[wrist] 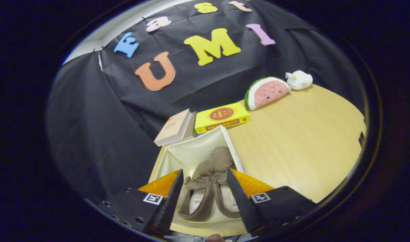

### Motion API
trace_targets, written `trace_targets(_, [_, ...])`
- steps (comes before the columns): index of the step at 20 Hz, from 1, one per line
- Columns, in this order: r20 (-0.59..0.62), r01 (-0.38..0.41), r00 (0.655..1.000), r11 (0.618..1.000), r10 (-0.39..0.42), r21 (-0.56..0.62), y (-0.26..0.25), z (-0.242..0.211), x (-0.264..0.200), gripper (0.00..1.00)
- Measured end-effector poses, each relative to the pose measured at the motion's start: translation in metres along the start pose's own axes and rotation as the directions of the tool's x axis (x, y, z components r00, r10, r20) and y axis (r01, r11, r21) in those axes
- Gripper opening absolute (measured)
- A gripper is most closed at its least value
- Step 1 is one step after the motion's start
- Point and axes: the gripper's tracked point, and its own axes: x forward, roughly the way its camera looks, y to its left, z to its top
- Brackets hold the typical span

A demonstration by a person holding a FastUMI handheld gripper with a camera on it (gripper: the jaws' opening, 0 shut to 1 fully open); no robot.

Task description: Open the storage box then place both shoes into the box .Put the left shoe in first, then the right shoe, with the right side of both shoes facing outward in a uniform manner.

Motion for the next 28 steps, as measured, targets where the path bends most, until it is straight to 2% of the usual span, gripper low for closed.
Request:
trace_targets(2, [0.054, -0.040, 0.998, 0.998, 0.042, -0.044, -0.001, 0.018, -0.019, 0.87])
trace_targets(5, [0.141, -0.088, 0.984, 0.987, 0.108, -0.137, -0.010, 0.044, -0.052, 0.87])
trace_targets(10, [0.346, -0.063, 0.926, 0.963, 0.154, -0.260, -0.053, 0.096, -0.113, 0.89])
trace_targets(14, [0.480, -0.003, 0.854, 0.925, 0.200, -0.380, -0.085, 0.125, -0.157, 0.93])
trace_targets(16, [0.512, 0.048, 0.837, 0.907, 0.192, -0.419, -0.106, 0.124, -0.172, 0.94])
trace_targets(21, [0.500, 0.054, 0.841, 0.888, 0.205, -0.456, -0.136, 0.092, -0.180, 0.95])
trace_targets(24, [0.496, 0.065, 0.850, 0.899, 0.178, -0.433, -0.154, 0.071, -0.174, 0.95])
trace_targets(25, [0.493, 0.071, 0.851, 0.890, 0.181, -0.449, -0.155, 0.067, -0.173, 0.95])
trace_targets(28, [0.514, 0.091, 0.839, 0.886, 0.177, -0.454, -0.163, 0.067, -0.170, 0.94])
